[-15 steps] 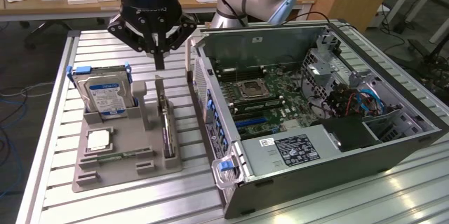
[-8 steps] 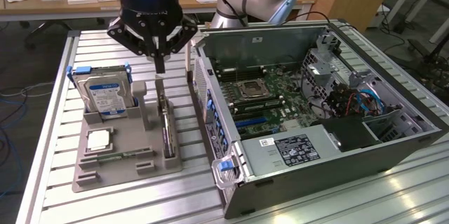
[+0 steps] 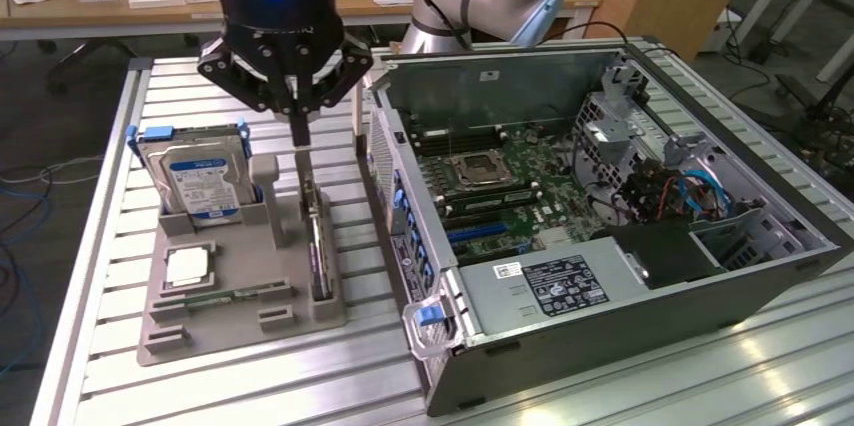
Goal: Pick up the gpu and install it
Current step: 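Reach for the gpu, then pick up the gpu and move the gpu toward the slot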
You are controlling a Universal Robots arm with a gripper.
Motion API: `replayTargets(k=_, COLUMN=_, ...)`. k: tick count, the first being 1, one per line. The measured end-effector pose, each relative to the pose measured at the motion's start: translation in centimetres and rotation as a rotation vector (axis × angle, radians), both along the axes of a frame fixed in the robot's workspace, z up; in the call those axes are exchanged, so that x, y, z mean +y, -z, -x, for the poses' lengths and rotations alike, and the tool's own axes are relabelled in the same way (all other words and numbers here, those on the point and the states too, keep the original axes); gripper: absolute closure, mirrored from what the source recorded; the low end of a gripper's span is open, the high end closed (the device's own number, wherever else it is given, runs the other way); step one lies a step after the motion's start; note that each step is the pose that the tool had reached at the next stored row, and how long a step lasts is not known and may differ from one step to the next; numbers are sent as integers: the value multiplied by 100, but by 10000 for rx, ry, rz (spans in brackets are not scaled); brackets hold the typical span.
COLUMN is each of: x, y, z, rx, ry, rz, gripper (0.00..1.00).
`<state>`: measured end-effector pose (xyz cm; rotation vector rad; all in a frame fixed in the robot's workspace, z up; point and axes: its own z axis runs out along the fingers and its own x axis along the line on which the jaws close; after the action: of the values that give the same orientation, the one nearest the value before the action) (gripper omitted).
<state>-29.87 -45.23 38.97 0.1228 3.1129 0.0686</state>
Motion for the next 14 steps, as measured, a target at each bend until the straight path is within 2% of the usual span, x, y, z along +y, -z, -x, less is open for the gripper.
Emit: replayTargets(k=14, x=0, y=0, z=10, rx=1, ry=0, rz=0, gripper=89)
